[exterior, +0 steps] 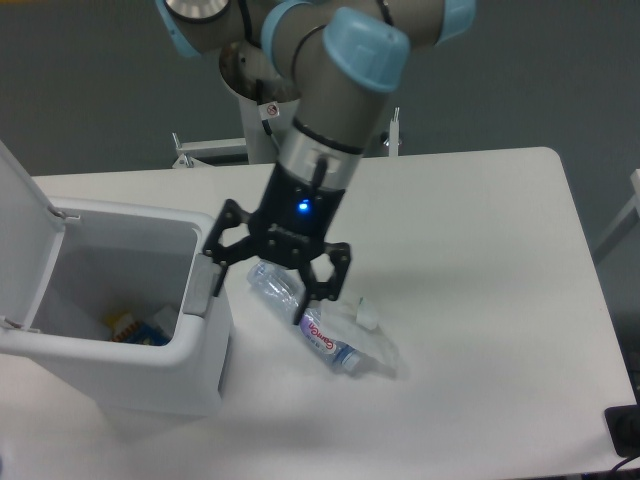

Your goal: Open the trash can

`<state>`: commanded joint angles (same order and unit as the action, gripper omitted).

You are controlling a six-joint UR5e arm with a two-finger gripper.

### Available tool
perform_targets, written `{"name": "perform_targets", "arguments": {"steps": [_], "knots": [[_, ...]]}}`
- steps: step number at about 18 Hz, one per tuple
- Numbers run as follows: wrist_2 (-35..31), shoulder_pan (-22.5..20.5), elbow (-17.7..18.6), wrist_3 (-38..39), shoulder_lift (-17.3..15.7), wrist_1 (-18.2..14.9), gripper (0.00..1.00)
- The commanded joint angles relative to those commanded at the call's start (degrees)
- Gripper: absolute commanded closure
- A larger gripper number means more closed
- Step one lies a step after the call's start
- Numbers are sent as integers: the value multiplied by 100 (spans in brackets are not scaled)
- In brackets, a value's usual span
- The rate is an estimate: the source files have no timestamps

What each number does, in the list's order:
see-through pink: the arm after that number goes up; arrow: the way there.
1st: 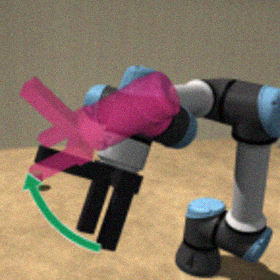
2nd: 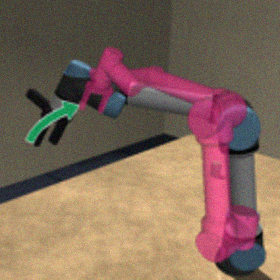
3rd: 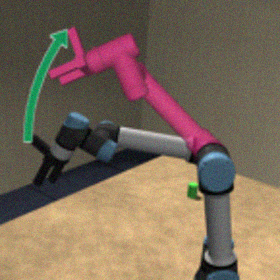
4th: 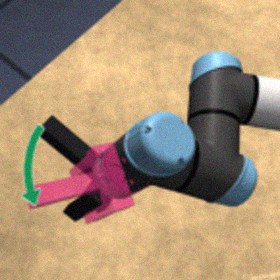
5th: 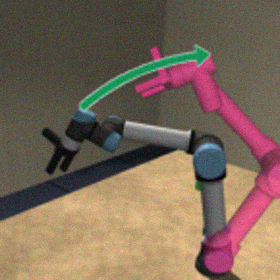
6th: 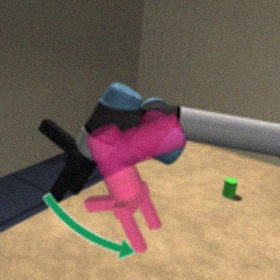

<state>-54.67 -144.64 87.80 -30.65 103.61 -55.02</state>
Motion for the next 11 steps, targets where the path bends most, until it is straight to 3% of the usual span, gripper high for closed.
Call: {"name": "perform_targets", "arguments": {"steps": [3,6,11], "knots": [[-288,-555,-61,-695,378,-9,0],[-1280,-627,-254,-1109,615,-70,0],[-1994,-723,-536,-1845,1038,-123,0]]}}
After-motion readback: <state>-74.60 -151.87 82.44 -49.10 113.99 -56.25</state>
